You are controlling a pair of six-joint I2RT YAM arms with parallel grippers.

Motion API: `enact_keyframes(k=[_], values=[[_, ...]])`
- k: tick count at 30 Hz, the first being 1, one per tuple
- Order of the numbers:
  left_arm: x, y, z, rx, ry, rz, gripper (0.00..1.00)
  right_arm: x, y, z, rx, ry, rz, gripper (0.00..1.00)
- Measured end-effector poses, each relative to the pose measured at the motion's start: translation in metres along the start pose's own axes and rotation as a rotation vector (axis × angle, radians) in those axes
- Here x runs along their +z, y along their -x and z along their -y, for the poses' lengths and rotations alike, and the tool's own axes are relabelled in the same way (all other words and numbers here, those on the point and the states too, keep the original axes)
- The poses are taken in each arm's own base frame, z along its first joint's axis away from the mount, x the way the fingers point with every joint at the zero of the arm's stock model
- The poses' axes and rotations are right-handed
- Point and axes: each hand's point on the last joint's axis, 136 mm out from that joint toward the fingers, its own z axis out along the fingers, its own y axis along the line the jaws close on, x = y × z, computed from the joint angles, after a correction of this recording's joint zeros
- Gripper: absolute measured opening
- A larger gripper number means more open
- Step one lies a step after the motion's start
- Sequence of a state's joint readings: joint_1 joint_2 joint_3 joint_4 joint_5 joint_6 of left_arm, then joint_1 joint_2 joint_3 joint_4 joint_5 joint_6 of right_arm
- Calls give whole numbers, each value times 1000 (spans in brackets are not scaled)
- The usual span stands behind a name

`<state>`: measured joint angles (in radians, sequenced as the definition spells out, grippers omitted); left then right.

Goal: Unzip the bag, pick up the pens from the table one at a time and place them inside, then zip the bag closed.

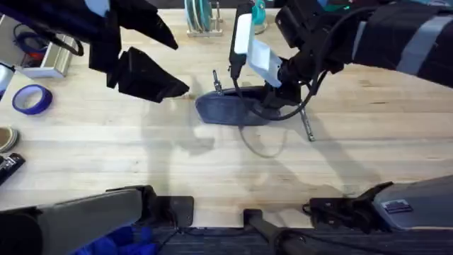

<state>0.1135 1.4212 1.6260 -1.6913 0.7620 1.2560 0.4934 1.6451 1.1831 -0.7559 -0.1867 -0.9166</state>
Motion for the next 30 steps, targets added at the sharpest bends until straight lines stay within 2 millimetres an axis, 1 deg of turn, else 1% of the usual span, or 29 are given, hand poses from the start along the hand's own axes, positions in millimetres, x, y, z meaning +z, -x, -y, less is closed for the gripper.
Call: enact_keyframes(k=[3,4,6,8,9,10,12,30], values=[[0,0,0,0,0,0,995,0,0,0,-1,-2,0,145],[0,0,0,0,0,0,995,0,0,1,-1,-2,0,194],[0,0,0,0,0,0,997,-1,0,2,-2,-7,-1,439],[0,0,0,0,0,0,996,-1,0,1,-2,-4,-2,743],[0,0,0,0,0,0,995,-1,0,0,-3,-1,-2,875],[0,0,0,0,0,0,996,-1,0,0,-6,2,-1,962],[0,0,0,0,0,0,997,-1,0,-1,-7,3,-1,992],[0,0,0,0,0,0,996,0,1,-2,-12,5,-2,996]])
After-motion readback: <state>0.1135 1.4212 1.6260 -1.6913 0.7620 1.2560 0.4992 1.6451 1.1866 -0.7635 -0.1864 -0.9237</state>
